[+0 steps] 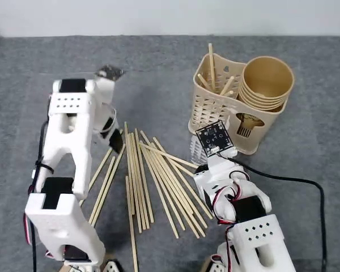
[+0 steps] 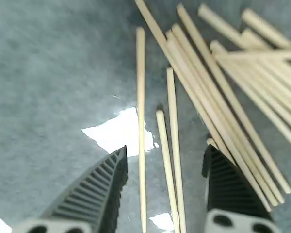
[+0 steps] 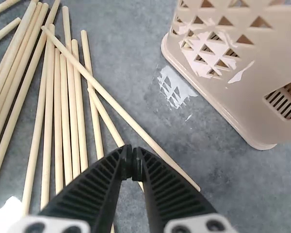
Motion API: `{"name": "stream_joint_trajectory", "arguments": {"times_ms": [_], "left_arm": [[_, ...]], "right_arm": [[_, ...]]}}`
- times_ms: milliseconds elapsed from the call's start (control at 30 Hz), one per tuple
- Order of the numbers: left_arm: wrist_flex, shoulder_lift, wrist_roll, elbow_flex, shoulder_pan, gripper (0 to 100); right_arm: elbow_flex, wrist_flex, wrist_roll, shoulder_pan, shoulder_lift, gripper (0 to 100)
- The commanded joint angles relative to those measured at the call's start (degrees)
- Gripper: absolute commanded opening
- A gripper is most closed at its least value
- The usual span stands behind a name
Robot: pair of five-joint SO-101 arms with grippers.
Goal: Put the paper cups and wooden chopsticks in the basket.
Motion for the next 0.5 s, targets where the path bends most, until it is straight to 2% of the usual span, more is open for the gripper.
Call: {"name": "stream_joint_trajectory", "arguments": {"times_ms": [0,267,467], "left_arm": [[-4.40,-1.05,-0.97,4.09,-1.32,25],[-11.69,-1.05,-5.63,14.37,-4.48,25],[-16.35,-0.62,-6.15,19.38,-3.43,25]], "right_arm": [[-0.26,-0.92,-0.18,-0.31,-1.01,0.9],[-0.26,-0.92,-0.18,-0.31,-1.01,0.9],[-0.26,-0.92,-0.18,-0.22,-1.01,0.9]]}}
